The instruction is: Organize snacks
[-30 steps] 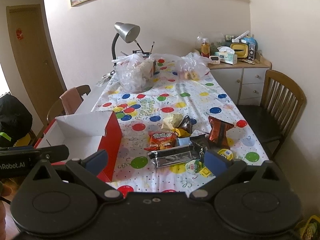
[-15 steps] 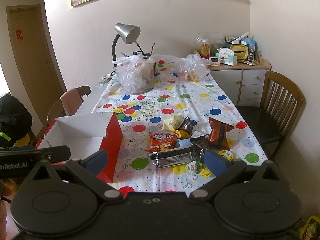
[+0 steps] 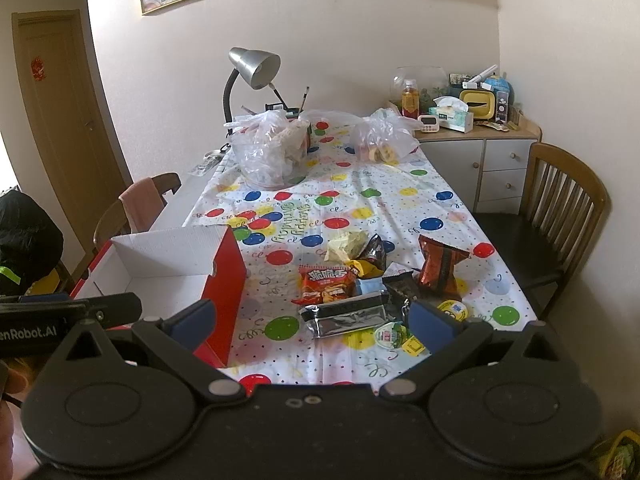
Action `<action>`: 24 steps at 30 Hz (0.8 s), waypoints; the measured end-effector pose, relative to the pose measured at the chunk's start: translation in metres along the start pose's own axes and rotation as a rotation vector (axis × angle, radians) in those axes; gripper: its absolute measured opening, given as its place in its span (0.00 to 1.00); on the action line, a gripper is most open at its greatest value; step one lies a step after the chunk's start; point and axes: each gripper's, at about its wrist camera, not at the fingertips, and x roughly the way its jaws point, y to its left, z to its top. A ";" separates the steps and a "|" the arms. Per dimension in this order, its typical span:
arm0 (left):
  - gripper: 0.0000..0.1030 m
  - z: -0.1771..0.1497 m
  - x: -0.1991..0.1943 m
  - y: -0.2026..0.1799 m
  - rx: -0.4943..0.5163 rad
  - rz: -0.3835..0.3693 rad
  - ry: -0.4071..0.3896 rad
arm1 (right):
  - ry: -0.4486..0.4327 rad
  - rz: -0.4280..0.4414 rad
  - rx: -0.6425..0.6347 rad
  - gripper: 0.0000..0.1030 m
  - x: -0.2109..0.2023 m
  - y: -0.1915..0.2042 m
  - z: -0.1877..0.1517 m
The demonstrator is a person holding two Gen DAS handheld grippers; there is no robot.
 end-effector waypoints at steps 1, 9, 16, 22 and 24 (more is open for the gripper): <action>0.96 0.001 0.000 0.000 -0.001 0.000 0.001 | 0.000 0.000 0.001 1.00 0.000 0.000 0.000; 0.96 -0.001 0.006 0.001 0.018 -0.023 0.008 | -0.002 -0.009 0.008 1.00 -0.002 0.001 0.001; 0.96 0.003 0.020 -0.007 0.037 -0.049 0.025 | -0.007 -0.032 0.022 1.00 0.001 -0.001 -0.001; 0.96 0.006 0.045 -0.025 0.075 -0.049 0.065 | 0.009 -0.059 0.043 1.00 0.016 -0.020 -0.004; 0.96 0.007 0.055 -0.031 0.087 -0.047 0.079 | 0.025 -0.064 0.066 0.98 0.025 -0.031 -0.005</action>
